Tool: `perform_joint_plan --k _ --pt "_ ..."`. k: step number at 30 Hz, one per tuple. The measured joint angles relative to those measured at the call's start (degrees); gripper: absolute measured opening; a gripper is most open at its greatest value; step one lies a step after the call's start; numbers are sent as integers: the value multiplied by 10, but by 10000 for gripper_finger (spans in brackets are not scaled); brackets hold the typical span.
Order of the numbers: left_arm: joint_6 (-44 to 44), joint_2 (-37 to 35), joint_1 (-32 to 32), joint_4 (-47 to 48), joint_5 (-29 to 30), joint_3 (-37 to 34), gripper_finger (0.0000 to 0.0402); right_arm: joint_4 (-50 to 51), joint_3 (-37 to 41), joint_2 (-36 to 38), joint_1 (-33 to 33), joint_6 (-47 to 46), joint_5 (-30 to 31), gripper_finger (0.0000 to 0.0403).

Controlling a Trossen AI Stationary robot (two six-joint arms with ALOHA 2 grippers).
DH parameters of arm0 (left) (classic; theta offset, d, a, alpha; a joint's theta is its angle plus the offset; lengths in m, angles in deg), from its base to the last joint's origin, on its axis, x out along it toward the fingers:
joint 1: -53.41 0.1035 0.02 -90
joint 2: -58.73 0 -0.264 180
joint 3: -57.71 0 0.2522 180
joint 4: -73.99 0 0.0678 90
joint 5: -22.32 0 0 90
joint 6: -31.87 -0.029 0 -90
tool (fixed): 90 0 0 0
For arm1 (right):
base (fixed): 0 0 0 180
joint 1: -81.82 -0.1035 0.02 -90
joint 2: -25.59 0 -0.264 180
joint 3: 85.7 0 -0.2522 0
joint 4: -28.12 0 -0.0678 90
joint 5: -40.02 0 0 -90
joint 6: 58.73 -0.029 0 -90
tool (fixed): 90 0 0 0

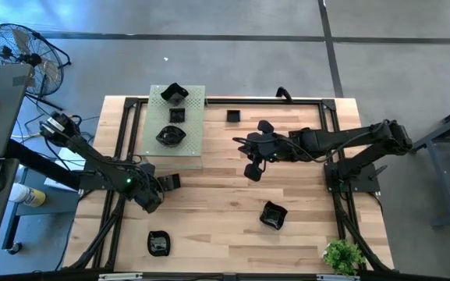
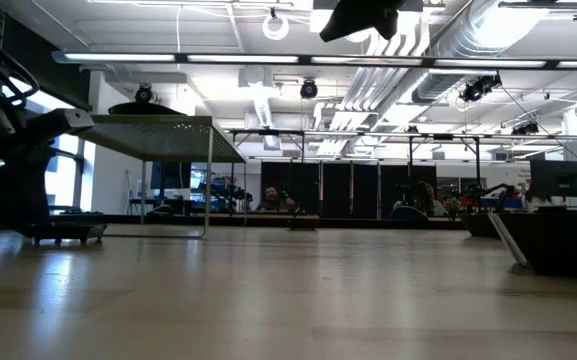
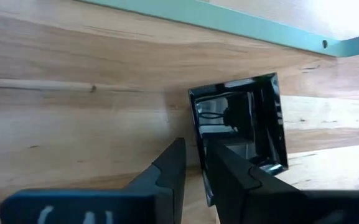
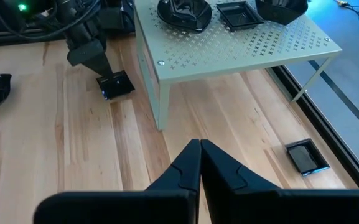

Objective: Pick & Place Mini shaped plates
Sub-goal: Stack the square plate on the other square plate on the shelf

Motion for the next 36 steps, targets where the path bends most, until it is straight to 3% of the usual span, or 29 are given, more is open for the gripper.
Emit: perform_joint_plan --k 7,15,25,30,36 --pt "-16 -1 0 -4 -6 0 9 -4 0 0 0 0 0 2" --pt "-83 -11 0 -5 -44 36 3 -4 0 0 0 0 0 3" --pt "-343 -56 0 -1 -50 193 2 -3 0 0 0 4 0 5" --pt "-421 -70 5 74 16 293 1 -5 0 0 0 15 0 2" --pt "-439 -74 108 207 20 413 1 -12 0 0 0 15 -1 6"
